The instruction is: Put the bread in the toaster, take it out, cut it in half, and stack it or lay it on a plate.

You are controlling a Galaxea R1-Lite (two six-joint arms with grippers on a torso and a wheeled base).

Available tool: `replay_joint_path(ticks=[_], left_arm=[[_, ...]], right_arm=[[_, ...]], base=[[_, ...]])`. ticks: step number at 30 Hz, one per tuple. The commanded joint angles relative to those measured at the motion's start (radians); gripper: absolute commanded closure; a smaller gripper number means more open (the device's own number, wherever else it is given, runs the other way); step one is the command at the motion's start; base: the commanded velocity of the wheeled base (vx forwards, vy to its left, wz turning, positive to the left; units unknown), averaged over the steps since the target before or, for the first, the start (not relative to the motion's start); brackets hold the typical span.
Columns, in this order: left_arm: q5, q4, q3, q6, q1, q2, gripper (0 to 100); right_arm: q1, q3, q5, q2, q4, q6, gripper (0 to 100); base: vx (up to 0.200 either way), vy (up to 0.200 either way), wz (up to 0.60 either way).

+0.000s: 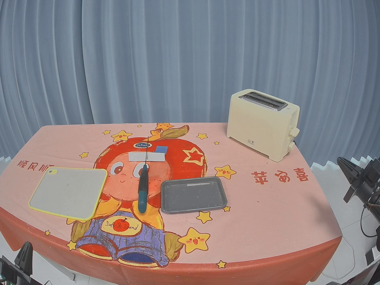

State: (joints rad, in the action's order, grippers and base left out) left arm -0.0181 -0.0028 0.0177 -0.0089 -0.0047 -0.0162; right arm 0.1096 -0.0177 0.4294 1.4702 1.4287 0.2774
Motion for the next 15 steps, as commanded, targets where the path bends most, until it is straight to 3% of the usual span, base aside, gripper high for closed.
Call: replay_joint_path(ticks=[1,6,15], left_arm=[[0.0,0.0,-0.018,0.0,0.0,0.001,100],[0.0,0.0,-0.018,0.0,0.0,0.001,100],[0.0,0.0,-0.018,0.0,0.0,0.001,100]], right_arm=[[-0.001,0.018,0.0,0.002,-0.001,0.009,100],[0.004,0.018,0.002,-0.007,-0.047,0.063,100],[-0.007,0.018,0.002,-0.08,-0.16,0.071,100]], base=[[0.0,0.0,0.0],[0.0,0.0,0.0],[0.0,0.0,0.0]])
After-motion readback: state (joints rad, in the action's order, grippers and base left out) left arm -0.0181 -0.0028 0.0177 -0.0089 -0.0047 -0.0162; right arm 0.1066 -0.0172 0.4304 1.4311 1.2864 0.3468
